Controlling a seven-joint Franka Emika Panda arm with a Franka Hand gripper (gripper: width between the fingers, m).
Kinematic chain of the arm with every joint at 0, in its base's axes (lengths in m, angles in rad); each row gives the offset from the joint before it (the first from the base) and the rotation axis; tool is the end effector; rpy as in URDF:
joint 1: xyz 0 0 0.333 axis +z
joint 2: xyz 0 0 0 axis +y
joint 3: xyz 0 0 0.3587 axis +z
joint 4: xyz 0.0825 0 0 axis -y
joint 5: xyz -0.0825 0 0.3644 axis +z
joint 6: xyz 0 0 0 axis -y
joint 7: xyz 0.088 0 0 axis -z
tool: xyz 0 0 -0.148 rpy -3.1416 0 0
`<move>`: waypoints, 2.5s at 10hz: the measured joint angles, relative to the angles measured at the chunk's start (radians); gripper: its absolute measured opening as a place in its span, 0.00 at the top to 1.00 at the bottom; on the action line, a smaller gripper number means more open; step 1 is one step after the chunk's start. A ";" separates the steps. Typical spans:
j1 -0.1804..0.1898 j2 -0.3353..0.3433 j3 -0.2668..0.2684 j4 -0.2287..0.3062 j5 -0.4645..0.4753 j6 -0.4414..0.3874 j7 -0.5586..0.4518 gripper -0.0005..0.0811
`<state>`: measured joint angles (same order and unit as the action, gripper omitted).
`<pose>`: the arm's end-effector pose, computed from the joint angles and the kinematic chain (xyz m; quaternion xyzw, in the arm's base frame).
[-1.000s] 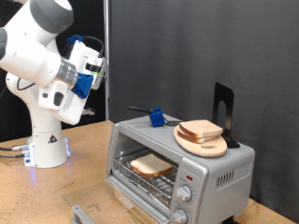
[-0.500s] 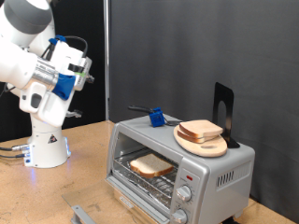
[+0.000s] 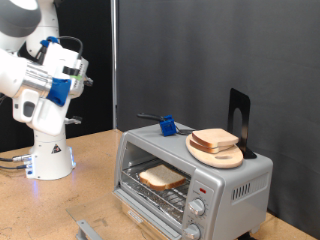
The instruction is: Make a piece of toast with the oven
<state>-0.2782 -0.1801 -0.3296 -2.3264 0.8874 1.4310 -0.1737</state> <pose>0.3706 -0.1139 0.4547 -0.7947 0.2606 0.1311 0.5322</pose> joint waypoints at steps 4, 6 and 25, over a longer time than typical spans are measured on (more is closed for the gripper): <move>-0.043 0.118 -0.073 0.024 -0.047 0.005 -0.128 0.16; -0.043 0.181 -0.072 0.024 -0.066 0.119 -0.174 0.16; -0.062 0.582 0.037 0.008 0.153 0.427 -0.385 0.16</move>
<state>-0.3397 0.4023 -0.2922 -2.3182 1.0406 1.8581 -0.5588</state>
